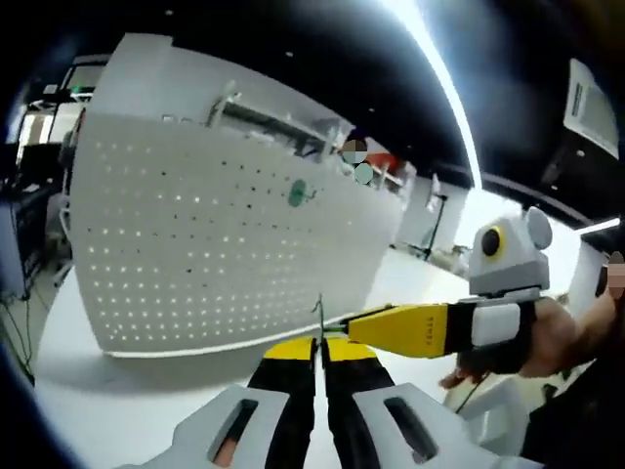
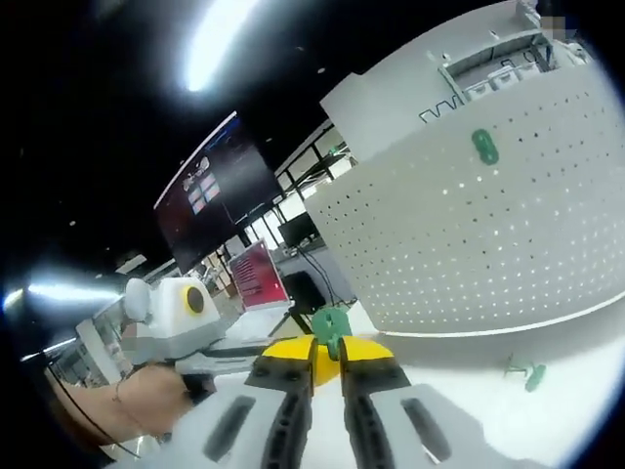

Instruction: Insert the hook assembly into the mounting plate slot until the hook locks in place.

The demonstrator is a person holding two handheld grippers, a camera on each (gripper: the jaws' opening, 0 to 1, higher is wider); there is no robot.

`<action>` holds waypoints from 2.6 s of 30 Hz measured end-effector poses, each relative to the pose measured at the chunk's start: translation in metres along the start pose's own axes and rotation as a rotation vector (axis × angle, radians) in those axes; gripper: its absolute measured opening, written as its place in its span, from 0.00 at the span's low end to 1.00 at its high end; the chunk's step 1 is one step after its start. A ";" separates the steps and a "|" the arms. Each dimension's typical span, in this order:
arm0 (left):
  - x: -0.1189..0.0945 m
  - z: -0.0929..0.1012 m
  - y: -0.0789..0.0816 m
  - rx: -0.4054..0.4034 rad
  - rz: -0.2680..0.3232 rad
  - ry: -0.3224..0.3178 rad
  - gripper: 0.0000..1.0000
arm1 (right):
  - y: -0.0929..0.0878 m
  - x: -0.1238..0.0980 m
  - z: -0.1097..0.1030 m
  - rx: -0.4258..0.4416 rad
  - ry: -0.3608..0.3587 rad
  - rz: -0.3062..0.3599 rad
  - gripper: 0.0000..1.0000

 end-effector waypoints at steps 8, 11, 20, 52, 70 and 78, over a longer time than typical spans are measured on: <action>-0.001 0.004 0.005 0.077 0.002 -0.003 0.01 | 0.000 -0.004 0.001 0.027 0.004 0.030 0.02; -0.001 0.004 0.006 0.078 -0.003 -0.001 0.01 | 0.002 -0.004 0.001 -0.007 0.001 0.033 0.01; -0.003 0.002 0.003 0.085 -0.046 0.025 0.02 | -0.003 -0.001 0.000 -0.026 0.000 -0.003 0.00; -0.021 0.001 -0.009 0.111 -0.020 -0.006 0.80 | 0.006 -0.006 0.008 -0.127 0.011 -0.020 0.00; -0.016 0.009 -0.012 0.055 -0.026 -0.023 1.00 | 0.014 0.001 0.012 -0.181 -0.030 0.022 0.00; -0.020 -0.001 -0.015 0.018 -0.029 0.019 0.98 | 0.023 0.009 0.014 -0.212 -0.081 0.095 0.00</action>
Point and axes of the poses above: the point that each gripper's makers call its tool centre point, and the gripper's own axes: x roughly forward along the fingers, z roughly to its right, y roughly out of its top, the point moved 8 cm from there along -x, roughly backward along the fingers, and after that the axes turned 4 degrees about y, right-handed, at the moved point
